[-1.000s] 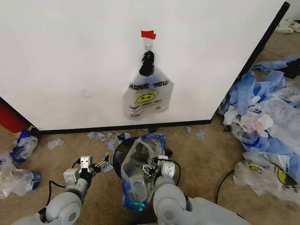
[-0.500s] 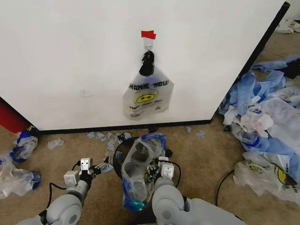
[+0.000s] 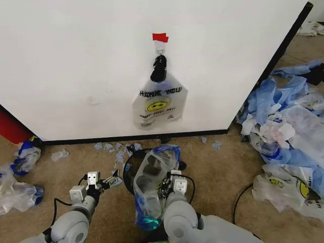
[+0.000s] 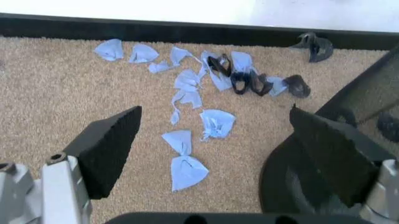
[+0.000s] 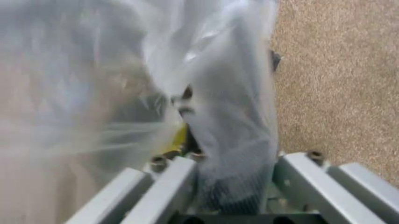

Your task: Pick up the garbage bag from the wall and place it over the trash bin.

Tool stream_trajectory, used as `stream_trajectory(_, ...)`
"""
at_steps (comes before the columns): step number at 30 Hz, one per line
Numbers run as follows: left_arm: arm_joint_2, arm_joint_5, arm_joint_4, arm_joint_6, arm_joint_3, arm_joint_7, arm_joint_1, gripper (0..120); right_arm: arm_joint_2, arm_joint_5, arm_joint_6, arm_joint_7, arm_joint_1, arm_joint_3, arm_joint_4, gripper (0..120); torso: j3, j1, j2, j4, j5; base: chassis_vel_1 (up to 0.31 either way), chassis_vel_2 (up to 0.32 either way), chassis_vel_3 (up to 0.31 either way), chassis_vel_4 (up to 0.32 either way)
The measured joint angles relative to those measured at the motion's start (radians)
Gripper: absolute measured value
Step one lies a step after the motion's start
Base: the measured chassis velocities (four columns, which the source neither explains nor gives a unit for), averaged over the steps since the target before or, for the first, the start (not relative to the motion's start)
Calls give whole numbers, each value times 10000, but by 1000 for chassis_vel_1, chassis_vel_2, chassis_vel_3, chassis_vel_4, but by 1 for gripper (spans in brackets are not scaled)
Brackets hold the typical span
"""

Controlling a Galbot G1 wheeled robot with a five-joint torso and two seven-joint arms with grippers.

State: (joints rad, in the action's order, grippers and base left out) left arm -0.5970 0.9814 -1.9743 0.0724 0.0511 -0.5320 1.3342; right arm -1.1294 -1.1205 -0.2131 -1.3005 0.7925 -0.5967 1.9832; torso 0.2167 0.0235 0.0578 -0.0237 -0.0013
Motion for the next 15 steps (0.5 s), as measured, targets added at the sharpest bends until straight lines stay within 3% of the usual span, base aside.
stream_trajectory(15,243,-138,-461,-188,229,87,58,94,-55,472,190,243,-5,5,-171,0,0,0,0,1,0,0,0,0,0)
